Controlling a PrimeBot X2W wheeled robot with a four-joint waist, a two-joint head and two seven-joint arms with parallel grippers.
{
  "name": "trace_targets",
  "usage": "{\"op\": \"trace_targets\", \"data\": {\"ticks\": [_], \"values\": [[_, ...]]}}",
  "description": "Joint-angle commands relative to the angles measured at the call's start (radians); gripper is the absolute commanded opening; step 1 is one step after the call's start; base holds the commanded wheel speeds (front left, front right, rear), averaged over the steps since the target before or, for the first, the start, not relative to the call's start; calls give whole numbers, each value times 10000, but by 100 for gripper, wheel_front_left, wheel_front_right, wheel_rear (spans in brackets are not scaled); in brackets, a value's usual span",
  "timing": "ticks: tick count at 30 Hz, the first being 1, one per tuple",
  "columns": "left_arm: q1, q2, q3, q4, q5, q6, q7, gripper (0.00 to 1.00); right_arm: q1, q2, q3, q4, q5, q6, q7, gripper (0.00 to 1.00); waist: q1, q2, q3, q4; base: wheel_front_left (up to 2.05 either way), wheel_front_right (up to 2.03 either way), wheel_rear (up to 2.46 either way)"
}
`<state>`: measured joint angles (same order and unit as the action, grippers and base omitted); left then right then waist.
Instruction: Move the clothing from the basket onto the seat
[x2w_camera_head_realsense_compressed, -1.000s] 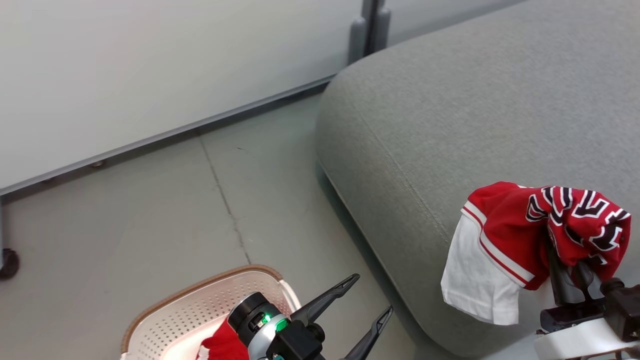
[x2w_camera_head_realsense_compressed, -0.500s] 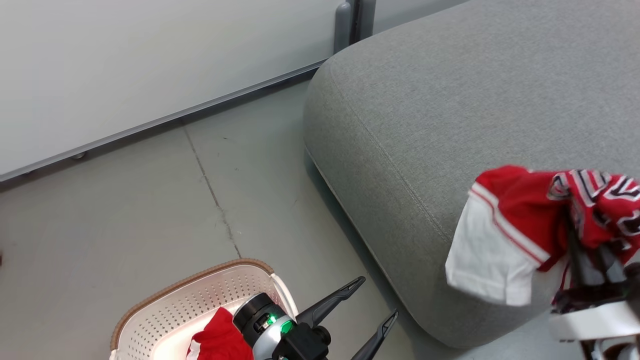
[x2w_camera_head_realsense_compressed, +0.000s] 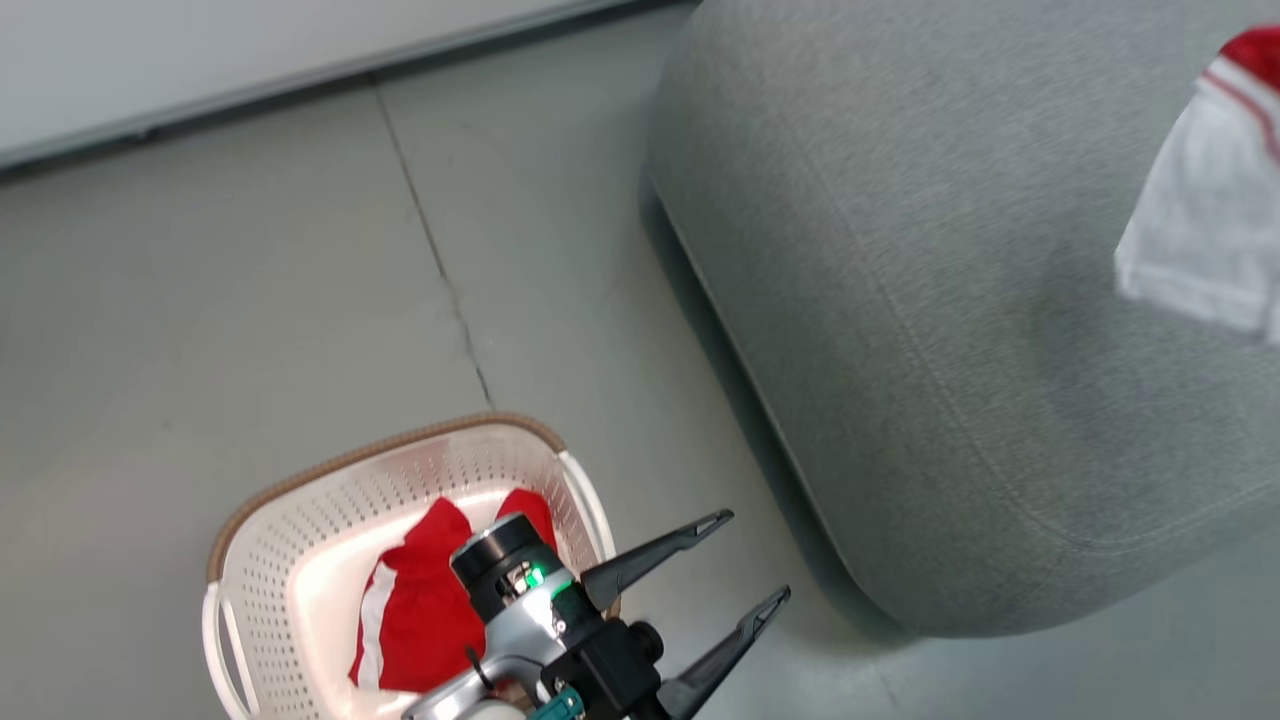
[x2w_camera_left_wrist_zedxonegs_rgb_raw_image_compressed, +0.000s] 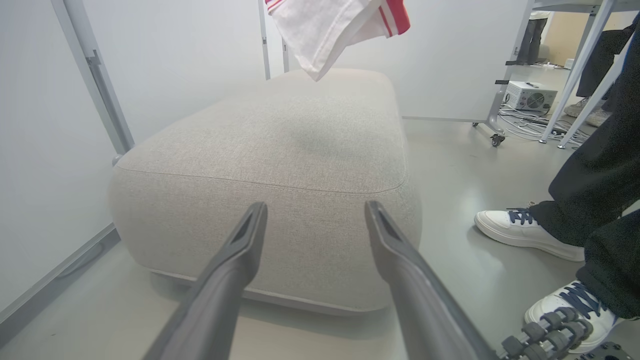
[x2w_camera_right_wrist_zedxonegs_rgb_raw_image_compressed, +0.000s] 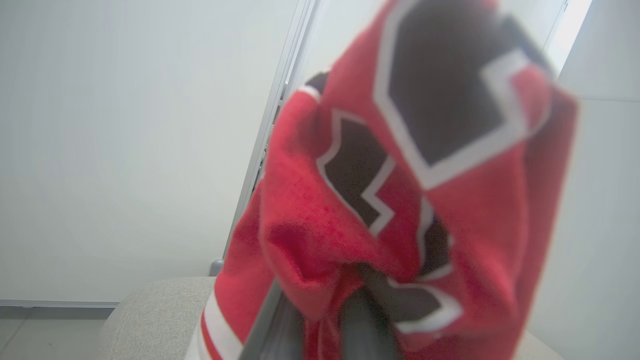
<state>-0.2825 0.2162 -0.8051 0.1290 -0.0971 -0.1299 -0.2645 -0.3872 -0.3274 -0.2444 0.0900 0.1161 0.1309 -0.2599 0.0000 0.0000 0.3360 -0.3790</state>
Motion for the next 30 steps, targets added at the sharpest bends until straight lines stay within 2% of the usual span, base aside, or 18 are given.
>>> {"op": "trace_targets", "data": {"ticks": [1, 9, 17, 21, 26, 30], "values": [[-206, 94, 5, -41, 32, -3, -11, 100, -280, -137, -48, 91, 65, -1, -53, 0, 0, 0, 635, 322, 0, 0, 0], [-856, 388, -220, -102, 100, -2, -11, 100, -2652, -1061, -270, 2599, 1035, 0, -51, 0, 0, 0, 1719, 645, 0, 0, 0], [-1233, 428, -145, -175, 56, -2, -11, 100, -4470, -1811, -212, 5610, 3107, 0, -53, 0, 0, 0, 2418, 1181, 0, 0, 0], [-1403, 508, -210, -246, 331, -2, -11, 100, -4972, -2241, 358, 7000, 3497, 0, -51, 0, 0, 0, 2629, 1462, 0, 0, 0], [-1442, 558, 50, -355, 478, 79, -11, 100, -5521, -2458, 990, 8711, 4082, 0, 25, 0, 0, 0, 2878, 1669, 0, 0, 0], [-1507, 589, 159, -402, 597, 73, -11, 100, -5743, -2595, 2176, 9463, 3984, 0, 259, 0, 0, 0, 3023, 1775, 0, 0, 0]]}}
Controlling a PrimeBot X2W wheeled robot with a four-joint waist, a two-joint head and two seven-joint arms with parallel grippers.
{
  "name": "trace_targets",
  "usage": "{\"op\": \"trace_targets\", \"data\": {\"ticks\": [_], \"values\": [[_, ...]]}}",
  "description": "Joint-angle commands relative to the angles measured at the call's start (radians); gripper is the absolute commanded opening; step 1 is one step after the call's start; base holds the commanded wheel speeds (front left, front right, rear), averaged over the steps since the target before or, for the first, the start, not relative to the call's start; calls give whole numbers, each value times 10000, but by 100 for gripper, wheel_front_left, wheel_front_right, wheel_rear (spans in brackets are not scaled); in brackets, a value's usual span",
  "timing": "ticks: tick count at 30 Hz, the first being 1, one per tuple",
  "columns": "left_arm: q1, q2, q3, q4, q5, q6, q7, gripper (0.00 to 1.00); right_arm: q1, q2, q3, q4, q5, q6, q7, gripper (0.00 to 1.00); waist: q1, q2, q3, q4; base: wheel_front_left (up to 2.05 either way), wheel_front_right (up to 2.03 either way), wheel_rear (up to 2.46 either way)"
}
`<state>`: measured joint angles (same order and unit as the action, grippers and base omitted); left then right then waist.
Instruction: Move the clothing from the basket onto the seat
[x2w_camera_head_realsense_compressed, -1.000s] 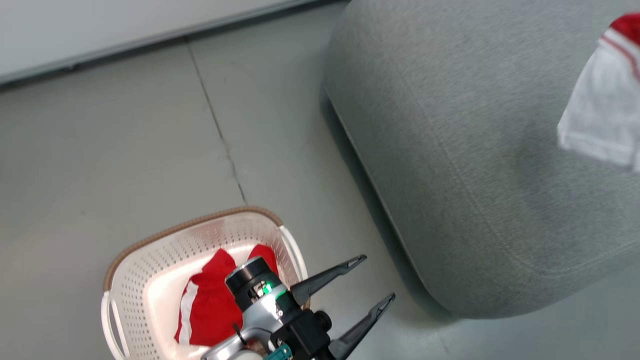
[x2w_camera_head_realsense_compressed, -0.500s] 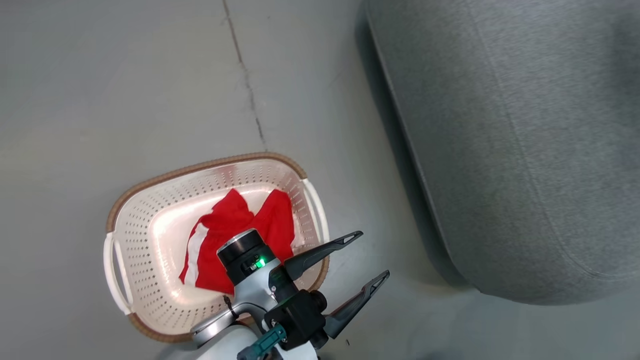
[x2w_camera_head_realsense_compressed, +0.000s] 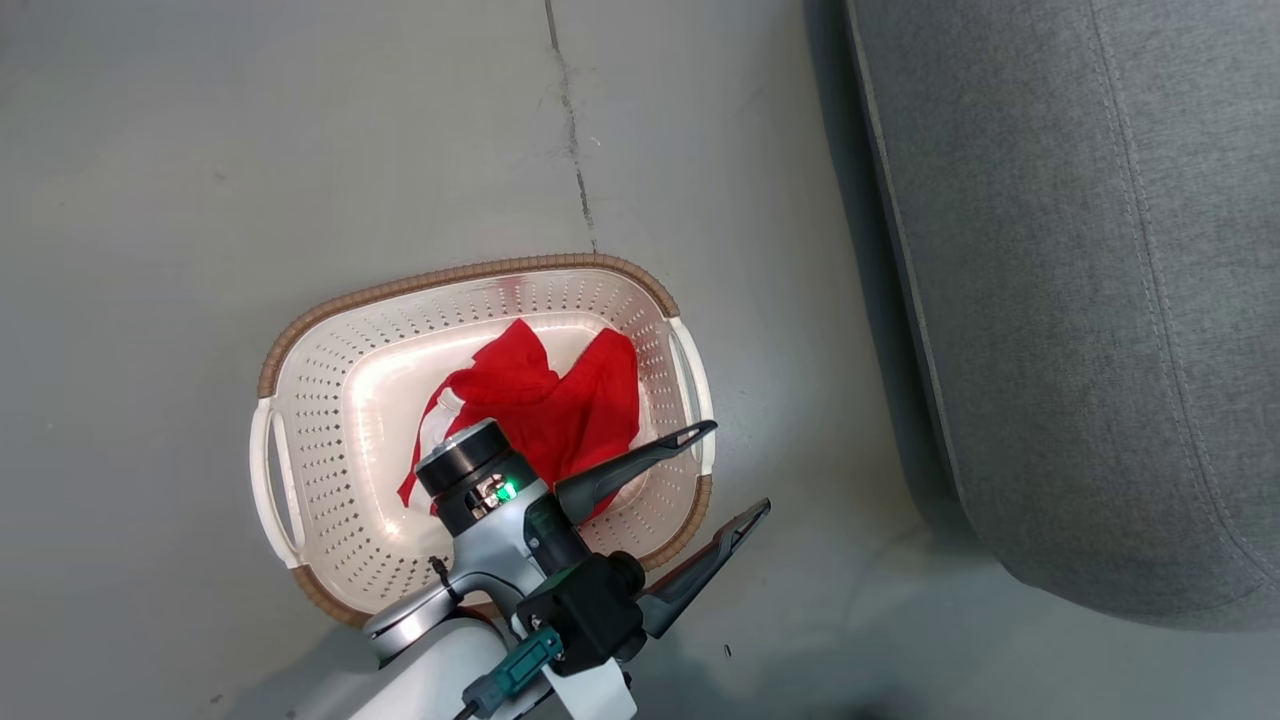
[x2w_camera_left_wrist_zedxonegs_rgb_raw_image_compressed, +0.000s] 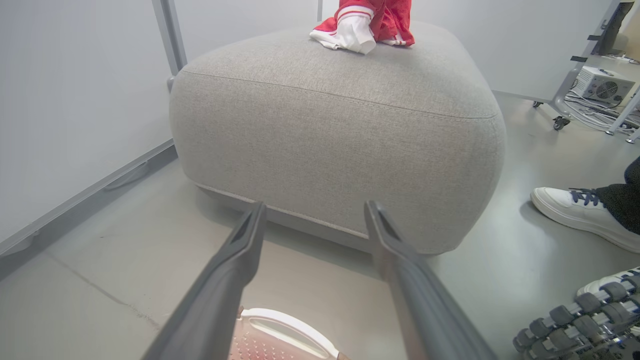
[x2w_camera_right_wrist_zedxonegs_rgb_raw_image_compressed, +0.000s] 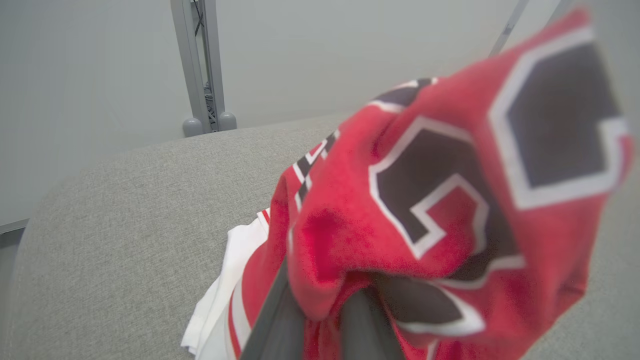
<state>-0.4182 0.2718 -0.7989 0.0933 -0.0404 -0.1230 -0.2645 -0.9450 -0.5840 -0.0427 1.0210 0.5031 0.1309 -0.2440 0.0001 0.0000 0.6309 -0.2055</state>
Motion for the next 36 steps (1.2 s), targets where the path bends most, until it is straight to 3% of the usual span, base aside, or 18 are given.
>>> {"op": "trace_targets", "data": {"ticks": [1, 6, 7, 8, 10, 11, 19, 31, 33, 36], "values": [[-130, 30, 135, -65, 36, 5, -11, 100, -257, -32, 334, 276, 225, 0, 158, 0, -1, 0, 109, 42, 0, 0, 0], [-20, -14, 129, -67, 136, -11, -11, 100, -463, -22, 825, 1295, 681, 0, 793, 0, -1, 0, 217, 84, 0, 0, 0], [-14, -34, 113, -52, 146, -15, -11, 100, -509, -34, 1005, 1361, 626, 0, 862, 12, -1, 0, 223, 92, 0, 0, 0], [-14, -47, 102, -40, 147, -20, -11, 100, -574, -62, 1020, 1481, 716, -1, 840, 61, -1, 0, 222, 93, 0, 0, 0], [-15, -61, 107, -26, 132, -25, -11, 100, -646, -54, 1006, 1602, 815, -1, 786, 61, -1, 0, 216, 90, 0, 0, 0], [-16, -75, 115, -14, 112, -29, -11, 100, -682, -12, 1024, 1704, 881, -1, 752, 100, -1, 0, 197, 87, 0, 0, 0], [192, -252, 289, 151, -53, -45, -11, 100, -321, 181, 1687, 1628, 1272, -1, 548, 100, -1, 0, -465, -122, 0, 0, 0], [919, -956, 363, 543, -275, -62, -11, 100, 1207, -304, 3251, 336, 2097, -1, 514, 100, -1, 0, -2578, -617, 0, 0, 0], [1443, -1472, 946, 573, -794, -75, -11, 100, 1643, -473, 3986, -137, 1965, 0, 427, 100, -1, 0, -3407, -759, 0, 0, 0], [1705, -1728, 1167, 522, -975, -86, -11, 100, 1854, -632, 4177, -585, 2141, -1, 372, 100, -1, 0, -3864, -770, 0, 0, 0]]}}
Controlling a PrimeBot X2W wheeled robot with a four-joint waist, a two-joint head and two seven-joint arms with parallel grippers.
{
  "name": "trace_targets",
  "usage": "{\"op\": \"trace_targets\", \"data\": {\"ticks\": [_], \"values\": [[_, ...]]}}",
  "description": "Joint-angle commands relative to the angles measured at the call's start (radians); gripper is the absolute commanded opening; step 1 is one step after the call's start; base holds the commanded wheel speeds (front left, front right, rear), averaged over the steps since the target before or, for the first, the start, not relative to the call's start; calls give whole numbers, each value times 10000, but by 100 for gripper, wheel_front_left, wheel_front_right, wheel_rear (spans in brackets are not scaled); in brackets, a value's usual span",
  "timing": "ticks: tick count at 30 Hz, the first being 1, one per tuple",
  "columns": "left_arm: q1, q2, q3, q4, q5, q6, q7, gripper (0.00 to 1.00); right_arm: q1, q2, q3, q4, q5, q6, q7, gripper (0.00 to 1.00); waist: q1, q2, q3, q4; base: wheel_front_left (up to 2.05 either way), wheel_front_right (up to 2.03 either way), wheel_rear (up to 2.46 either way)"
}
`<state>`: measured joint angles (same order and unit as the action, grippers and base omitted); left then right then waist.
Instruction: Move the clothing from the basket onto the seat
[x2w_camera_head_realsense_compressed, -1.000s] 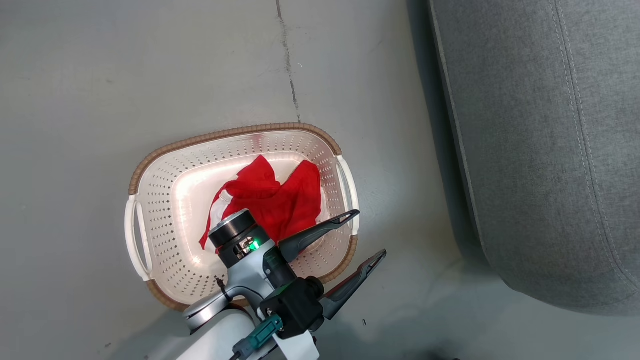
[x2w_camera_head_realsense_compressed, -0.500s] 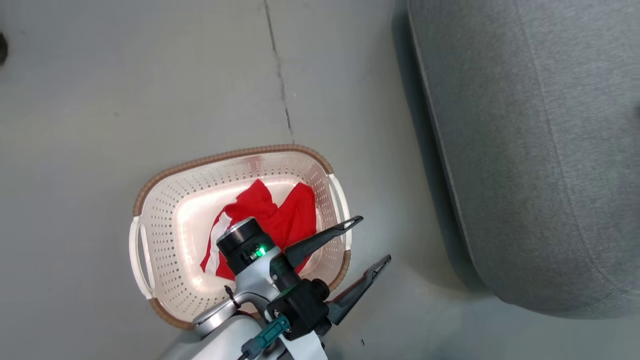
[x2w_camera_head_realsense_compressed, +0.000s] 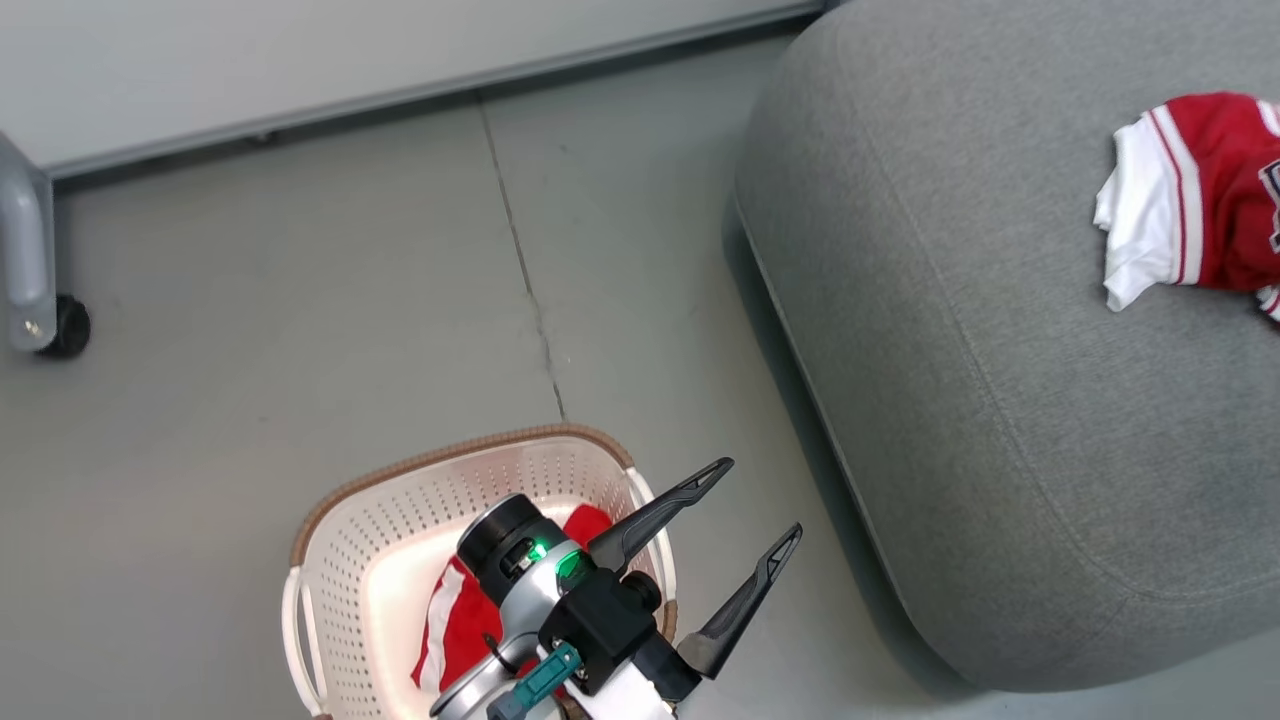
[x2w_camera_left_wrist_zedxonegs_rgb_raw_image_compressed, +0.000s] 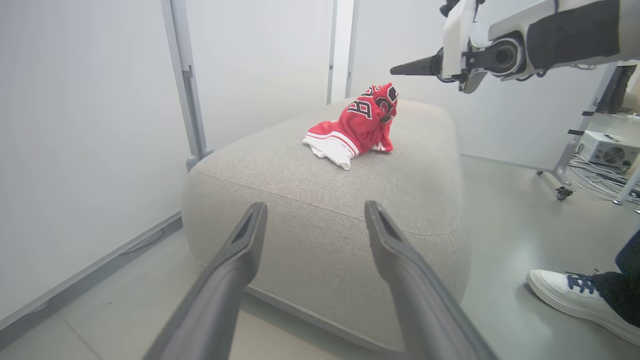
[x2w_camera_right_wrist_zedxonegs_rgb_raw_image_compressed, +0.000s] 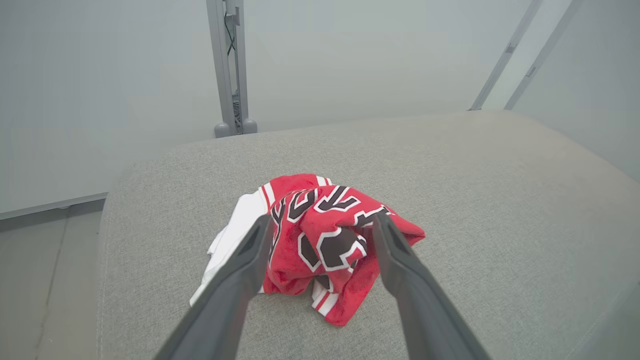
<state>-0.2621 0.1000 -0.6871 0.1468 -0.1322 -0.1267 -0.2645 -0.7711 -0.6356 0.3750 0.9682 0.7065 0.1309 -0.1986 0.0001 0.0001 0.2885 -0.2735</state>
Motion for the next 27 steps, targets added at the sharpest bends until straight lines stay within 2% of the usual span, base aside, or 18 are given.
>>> {"op": "trace_targets", "data": {"ticks": [1, 4, 9, 13, 14, 18, 22, 27], "values": [[275, -107, 75, -56, -129, -53, -11, 100, 285, -131, -23, -439, 331, -1, -203, 100, -1, -1, -759, -83, 0, 0, 0], [504, -246, 96, -96, -173, -39, -11, 100, 648, -275, -95, -1075, 504, -1, -417, 100, -1, -1, -1256, 33, 0, 0, 0], [964, -365, 376, -212, -248, -33, -11, 100, 1578, -367, -331, -3015, 455, 0, -651, 100, -1, -1, -2025, 334, 0, 0, 0], [1279, -430, 749, -328, -265, -34, -12, 100, 2606, -51, -1366, -5163, -318, 0, -658, 100, -1, -1, -2495, 735, 0, 0, 0], [1279, -430, 749, -328, -265, -34, -12, 100, 2606, -51, -1366, -5163, -318, 0, -658, 100, -1, -1, -2495, 735, 0, 0, 0], [1613, -462, 1361, -413, -552, -33, -11, 100, 3986, 712, -2362, -7213, -1368, 0, -659, 100, -1, -1, -2727, 1240, 0, 0, 0], [1788, -475, 1608, -530, -755, -35, -10, 100, 5341, 1764, -2863, -8894, -2121, 0, -661, 100, -1, -1, -2902, 1804, 0, 0, 0], [2051, -481, 1973, -690, -784, -34, -10, 100, 6489, 2665, -3126, -9763, -2813, 0, -662, 100, -1, -1, -3049, 2479, 0, 0, 0]]}}
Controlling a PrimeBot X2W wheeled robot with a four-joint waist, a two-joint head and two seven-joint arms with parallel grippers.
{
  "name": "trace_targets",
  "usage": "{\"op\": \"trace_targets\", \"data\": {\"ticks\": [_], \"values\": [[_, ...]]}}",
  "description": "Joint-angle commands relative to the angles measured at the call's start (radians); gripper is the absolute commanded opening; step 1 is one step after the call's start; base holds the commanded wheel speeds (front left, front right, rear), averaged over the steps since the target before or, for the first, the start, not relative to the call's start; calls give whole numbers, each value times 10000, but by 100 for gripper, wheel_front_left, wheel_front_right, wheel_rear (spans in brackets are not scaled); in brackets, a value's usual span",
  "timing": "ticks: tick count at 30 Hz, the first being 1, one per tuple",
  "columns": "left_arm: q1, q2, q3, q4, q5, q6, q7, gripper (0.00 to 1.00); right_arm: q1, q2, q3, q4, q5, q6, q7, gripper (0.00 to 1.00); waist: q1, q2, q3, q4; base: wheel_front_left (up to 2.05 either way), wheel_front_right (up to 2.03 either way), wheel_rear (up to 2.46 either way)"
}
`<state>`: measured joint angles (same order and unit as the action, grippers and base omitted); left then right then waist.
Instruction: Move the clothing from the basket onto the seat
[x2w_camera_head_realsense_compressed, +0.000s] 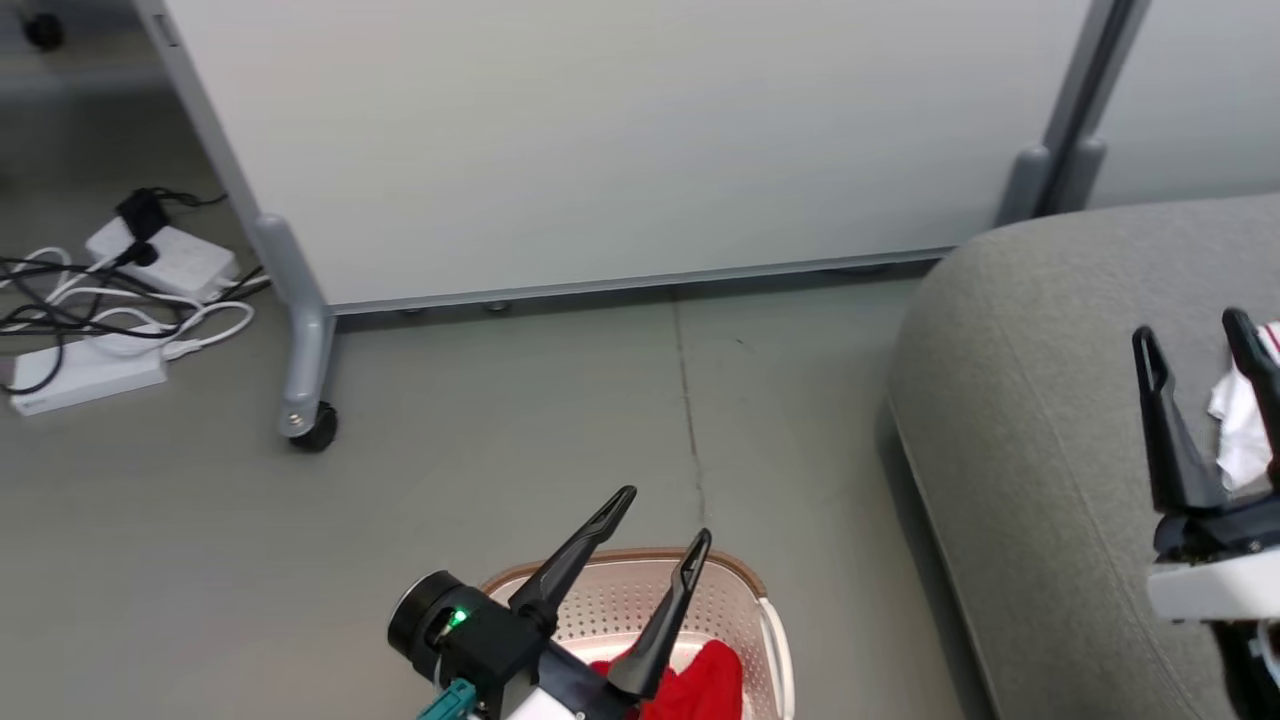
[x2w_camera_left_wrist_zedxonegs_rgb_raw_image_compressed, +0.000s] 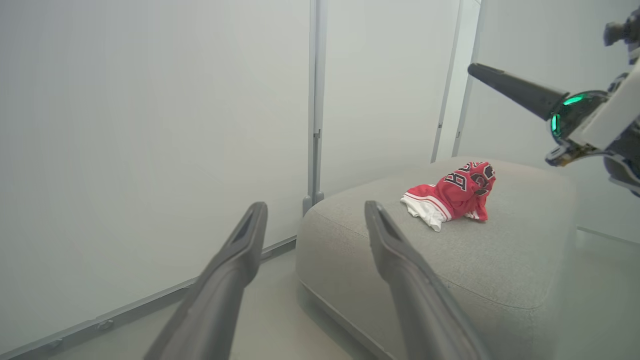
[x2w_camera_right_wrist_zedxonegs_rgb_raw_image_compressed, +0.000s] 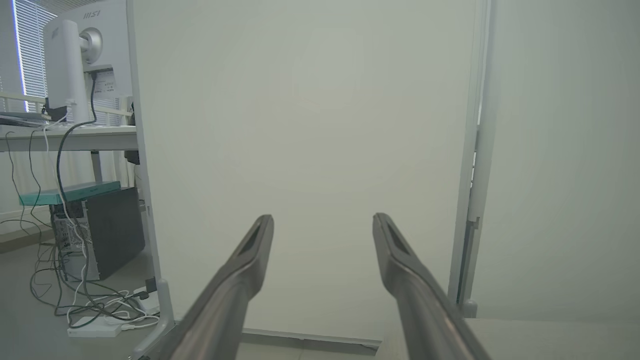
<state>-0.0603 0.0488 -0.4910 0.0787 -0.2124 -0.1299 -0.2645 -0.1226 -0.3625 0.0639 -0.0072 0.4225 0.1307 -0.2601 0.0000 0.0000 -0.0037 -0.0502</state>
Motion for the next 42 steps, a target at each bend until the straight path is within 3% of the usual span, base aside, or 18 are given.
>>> {"op": "trace_targets", "data": {"ticks": [1, 8, 14, 21, 29, 42], "values": [[89, 36, 121, -20, 17, 2, -10, 100, 164, 91, -51, -91, -65, 2, -47, 100, 0, 0, -148, 367, 0, 0, 0], [390, 38, 974, -86, -390, 358, -10, 100, 913, 1003, -68, -347, -728, 2, -48, 100, 0, 0, -200, 979, 0, 0, 0], [680, 31, 1771, -53, -251, 1226, -10, 100, 1408, 1551, -33, -125, -1468, 2, -48, 100, 0, 0, -261, 1309, 0, 0, 0], [1025, 31, 2280, 158, -460, 1738, -10, 100, 1857, 2226, 34, 412, -1797, 2, -48, 100, 0, 0, -287, 1476, 0, 0, 0], [1199, 32, 2484, 356, -477, 1791, -10, 100, 1933, 2605, -45, 755, -1929, 2, -49, 100, 0, 0, -278, 1447, 0, 0, 0], [1127, 32, 2455, 449, -544, 1699, -10, 100, 1775, 2589, -82, 863, -1863, 2, -49, 100, 0, 0, -232, 1376, 0, 0, 0]]}}
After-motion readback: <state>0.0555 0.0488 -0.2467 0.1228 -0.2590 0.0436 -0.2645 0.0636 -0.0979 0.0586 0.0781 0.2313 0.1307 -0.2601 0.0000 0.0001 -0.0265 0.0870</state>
